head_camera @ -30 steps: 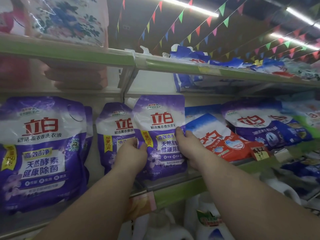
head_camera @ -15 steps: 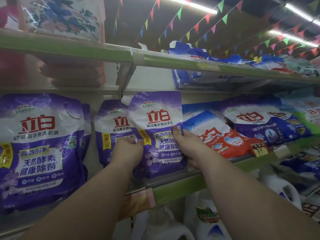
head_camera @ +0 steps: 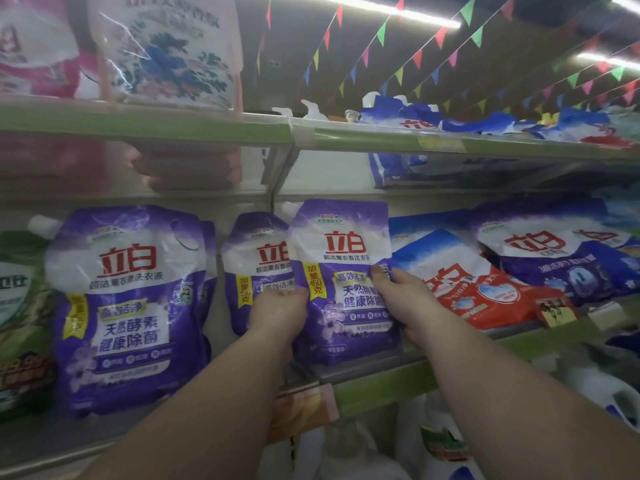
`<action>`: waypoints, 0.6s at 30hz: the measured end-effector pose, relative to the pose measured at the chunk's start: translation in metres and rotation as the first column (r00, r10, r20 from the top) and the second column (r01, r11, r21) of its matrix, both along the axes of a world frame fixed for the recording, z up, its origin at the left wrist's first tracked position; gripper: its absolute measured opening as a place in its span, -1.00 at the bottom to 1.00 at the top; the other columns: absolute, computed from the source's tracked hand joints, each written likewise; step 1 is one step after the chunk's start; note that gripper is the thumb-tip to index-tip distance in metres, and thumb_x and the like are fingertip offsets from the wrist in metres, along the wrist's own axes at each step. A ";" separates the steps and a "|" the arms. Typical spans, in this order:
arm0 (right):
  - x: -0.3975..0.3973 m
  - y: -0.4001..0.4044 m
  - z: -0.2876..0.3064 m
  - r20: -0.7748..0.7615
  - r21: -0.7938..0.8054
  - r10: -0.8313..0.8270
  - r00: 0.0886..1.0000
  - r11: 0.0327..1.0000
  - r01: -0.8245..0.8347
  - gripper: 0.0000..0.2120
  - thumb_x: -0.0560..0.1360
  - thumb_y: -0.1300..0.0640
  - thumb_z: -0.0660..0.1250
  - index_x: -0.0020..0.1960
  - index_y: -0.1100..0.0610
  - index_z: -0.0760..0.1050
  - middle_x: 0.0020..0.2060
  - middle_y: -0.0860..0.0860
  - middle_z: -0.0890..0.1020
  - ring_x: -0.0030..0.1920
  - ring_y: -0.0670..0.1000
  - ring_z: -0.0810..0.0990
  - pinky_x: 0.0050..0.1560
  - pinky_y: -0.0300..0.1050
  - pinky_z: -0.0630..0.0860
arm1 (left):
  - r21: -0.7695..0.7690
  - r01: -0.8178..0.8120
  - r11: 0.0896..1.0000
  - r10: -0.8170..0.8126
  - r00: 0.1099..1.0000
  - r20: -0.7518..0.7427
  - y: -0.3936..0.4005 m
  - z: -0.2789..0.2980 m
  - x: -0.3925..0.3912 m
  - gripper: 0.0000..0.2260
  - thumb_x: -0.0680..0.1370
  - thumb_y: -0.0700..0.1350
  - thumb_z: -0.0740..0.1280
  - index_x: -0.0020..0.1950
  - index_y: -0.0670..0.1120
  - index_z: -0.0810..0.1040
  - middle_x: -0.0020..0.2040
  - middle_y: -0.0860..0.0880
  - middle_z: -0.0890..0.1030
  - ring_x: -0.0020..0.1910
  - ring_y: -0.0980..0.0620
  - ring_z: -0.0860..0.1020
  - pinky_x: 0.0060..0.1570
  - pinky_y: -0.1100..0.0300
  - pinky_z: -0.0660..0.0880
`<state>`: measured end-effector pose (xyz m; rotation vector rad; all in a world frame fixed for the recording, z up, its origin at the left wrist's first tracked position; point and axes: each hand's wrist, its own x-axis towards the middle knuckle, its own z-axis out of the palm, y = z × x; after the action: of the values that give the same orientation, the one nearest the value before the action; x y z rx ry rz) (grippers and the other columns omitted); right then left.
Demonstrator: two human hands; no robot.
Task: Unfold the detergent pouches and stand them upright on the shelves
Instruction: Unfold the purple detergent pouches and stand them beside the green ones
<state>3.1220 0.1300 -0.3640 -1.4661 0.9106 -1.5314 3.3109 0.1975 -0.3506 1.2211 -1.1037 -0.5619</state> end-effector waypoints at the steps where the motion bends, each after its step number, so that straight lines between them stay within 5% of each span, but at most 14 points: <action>1: 0.000 -0.001 0.000 0.004 0.004 -0.010 1.000 1.000 0.010 -0.72 0.65 -0.17 0.36 0.18 0.02 0.58 -0.10 0.04 0.80 -0.09 0.09 0.80 0.08 0.20 0.72 | -0.005 -0.027 1.000 0.027 1.000 0.017 0.001 0.000 0.001 -0.76 0.66 -0.04 0.37 -0.19 -0.07 0.54 -0.09 -0.07 0.66 0.02 -0.14 0.63 0.25 -0.14 0.58; 10: 0.013 -0.001 0.008 0.078 -0.007 -0.003 0.997 1.000 0.003 -0.76 0.66 -0.12 0.38 0.16 0.04 0.58 -0.14 0.06 0.79 -0.14 0.10 0.80 0.01 0.16 0.73 | -0.009 -0.147 0.989 0.147 0.989 0.021 0.012 -0.001 0.009 -0.78 0.66 -0.01 0.37 -0.12 -0.07 0.63 -0.08 -0.07 0.68 -0.03 -0.13 0.63 0.15 -0.14 0.63; 18: 0.048 0.004 0.013 0.109 -0.005 0.092 0.990 0.996 -0.092 -0.81 0.66 -0.07 0.39 0.16 0.03 0.57 -0.14 0.07 0.79 -0.11 0.16 0.80 0.07 0.32 0.70 | -0.054 -0.334 0.941 0.337 0.941 0.038 0.018 0.001 0.035 -0.85 0.64 -0.03 0.37 -0.08 -0.07 0.60 -0.07 -0.09 0.67 -0.04 -0.15 0.62 0.11 -0.07 0.63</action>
<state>3.1701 0.1339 -0.3508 -1.3912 0.7683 -1.5272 3.3457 0.2158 -0.3501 1.3512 -0.9142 -0.2455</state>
